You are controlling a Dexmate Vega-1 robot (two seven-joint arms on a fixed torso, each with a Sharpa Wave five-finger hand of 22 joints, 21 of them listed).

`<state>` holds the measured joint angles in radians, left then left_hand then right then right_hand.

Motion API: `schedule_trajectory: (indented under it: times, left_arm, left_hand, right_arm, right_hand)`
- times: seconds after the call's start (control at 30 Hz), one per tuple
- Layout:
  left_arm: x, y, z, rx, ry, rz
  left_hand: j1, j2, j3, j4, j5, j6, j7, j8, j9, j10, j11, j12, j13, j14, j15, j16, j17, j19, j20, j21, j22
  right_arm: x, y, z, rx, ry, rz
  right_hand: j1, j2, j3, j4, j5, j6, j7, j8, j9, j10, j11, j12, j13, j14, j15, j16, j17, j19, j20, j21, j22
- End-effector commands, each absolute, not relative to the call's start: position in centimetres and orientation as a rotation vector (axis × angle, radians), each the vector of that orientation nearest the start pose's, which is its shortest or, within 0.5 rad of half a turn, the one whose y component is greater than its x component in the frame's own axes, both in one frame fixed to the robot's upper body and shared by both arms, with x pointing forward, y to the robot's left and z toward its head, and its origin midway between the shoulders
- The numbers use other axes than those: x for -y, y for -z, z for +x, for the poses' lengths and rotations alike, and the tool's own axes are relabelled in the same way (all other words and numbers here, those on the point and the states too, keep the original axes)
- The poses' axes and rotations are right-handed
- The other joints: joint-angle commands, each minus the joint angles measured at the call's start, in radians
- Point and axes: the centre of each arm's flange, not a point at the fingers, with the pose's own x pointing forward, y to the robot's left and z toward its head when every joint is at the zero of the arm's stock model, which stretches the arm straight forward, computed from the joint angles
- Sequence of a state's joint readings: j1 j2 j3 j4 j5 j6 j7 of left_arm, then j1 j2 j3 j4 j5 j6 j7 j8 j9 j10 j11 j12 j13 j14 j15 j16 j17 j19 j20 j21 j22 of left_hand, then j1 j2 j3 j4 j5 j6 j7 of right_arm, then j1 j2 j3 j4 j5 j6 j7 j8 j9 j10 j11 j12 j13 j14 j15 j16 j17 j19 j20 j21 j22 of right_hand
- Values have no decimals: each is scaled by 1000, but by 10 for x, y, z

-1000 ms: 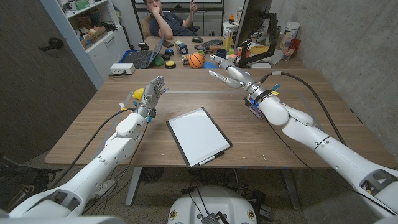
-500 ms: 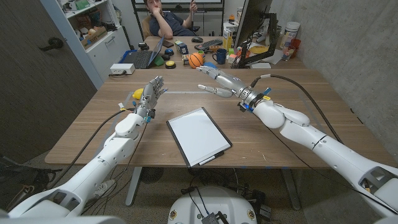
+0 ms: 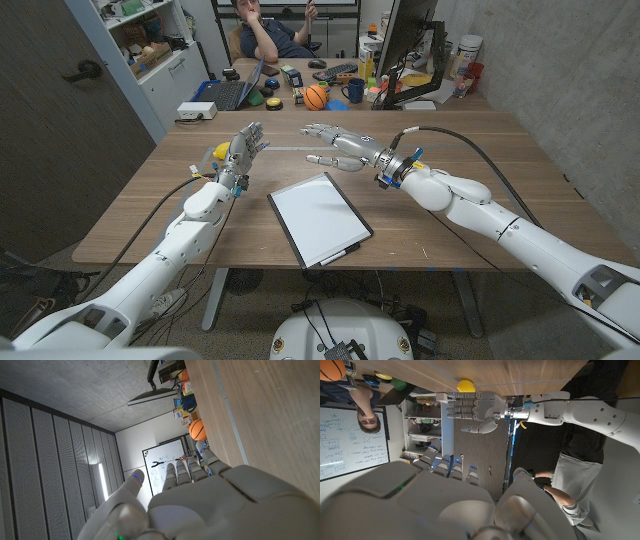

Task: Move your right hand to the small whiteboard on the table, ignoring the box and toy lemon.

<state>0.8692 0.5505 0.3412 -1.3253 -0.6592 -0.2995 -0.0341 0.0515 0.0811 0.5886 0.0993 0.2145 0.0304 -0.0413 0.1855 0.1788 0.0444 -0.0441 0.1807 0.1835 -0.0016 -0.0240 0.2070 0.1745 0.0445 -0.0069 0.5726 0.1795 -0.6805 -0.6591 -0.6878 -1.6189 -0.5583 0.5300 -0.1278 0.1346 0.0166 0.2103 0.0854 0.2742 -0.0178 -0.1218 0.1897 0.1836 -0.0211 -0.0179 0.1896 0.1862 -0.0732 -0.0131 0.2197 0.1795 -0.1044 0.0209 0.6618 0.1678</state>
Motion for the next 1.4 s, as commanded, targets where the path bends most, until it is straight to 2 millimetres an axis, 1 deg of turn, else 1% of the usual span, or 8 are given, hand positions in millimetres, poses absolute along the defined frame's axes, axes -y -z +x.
schedule_trajectory:
  times: [0.03,0.5,0.63,0.67,0.9,1.03,1.17,1.4]
  left_arm:
    - [-316,29,643,599,183,-26]
    - [-321,31,640,602,181,-28]
    - [-321,32,640,603,185,-30]
    - [-320,32,640,603,187,-29]
    - [-318,33,639,605,189,-30]
    - [-318,33,638,608,189,-30]
    - [-318,34,636,611,195,-28]
    - [-317,35,634,610,198,-28]
  left_hand:
    - [-8,0,-3,0,5,1,-8,5,5,8,2,7,6,-3,-8,1,5,13,-3,-1,1]
    - [-9,0,-4,2,6,1,-7,5,5,8,0,7,6,-3,-8,1,4,14,-3,-6,1]
    - [-10,0,-5,2,6,2,-7,5,5,7,0,7,6,-4,-7,1,4,15,-2,-7,1]
    - [-10,0,-5,2,6,2,-7,5,5,7,1,7,6,-4,-7,1,4,15,-3,-8,1]
    - [-10,-1,-6,3,6,2,-6,5,5,7,0,7,6,-3,-7,1,4,15,-3,-9,1]
    - [-10,-1,-7,3,7,3,-7,5,5,7,0,6,6,-3,-7,1,4,16,-3,-11,1]
    - [-11,-2,-8,3,7,4,-6,6,5,8,1,7,6,-3,-8,1,4,17,-3,-12,1]
    - [-11,-3,-9,4,7,4,-7,6,5,8,3,7,6,-3,-7,1,4,17,-3,-14,1]
  right_arm:
    - [81,6,548,1244,-524,-1381]
    - [69,21,547,1242,-571,-1493]
    - [66,26,543,1253,-574,-1556]
    - [66,26,543,1251,-578,-1563]
    - [63,30,541,1247,-581,-1620]
    - [62,31,540,1235,-603,-1641]
    - [59,34,539,1216,-617,-1679]
    - [58,38,537,1212,-630,-1701]
  right_hand:
    - [-8,11,-1,12,4,-3,-2,0,2,7,-7,5,1,0,2,3,4,-10,-4,-6,3]
    - [-9,44,4,22,13,13,-19,5,2,8,-8,3,1,-6,-11,0,2,-18,-29,-24,4]
    - [13,67,16,13,21,11,-29,2,1,1,-17,-2,0,-13,-17,-5,-1,-22,-36,-35,4]
    - [40,79,25,-2,27,-5,-33,-4,0,-15,-18,-6,0,-24,-17,-10,-3,-28,-38,-49,4]
    - [78,93,36,-24,34,-30,-50,-9,1,-40,-26,-11,1,-40,-18,-17,-4,-32,-41,-66,4]
    - [103,100,43,-39,38,-45,-58,-10,1,-52,-32,-12,1,-50,-20,-19,-4,-20,-29,-71,4]
    - [130,97,42,-58,40,-70,-61,-12,2,-76,-45,-13,1,-54,-19,-19,-4,1,11,-79,3]
    - [150,102,40,-71,41,-101,-84,-13,2,-117,-59,-17,2,-68,-14,-21,-3,1,23,-96,4]
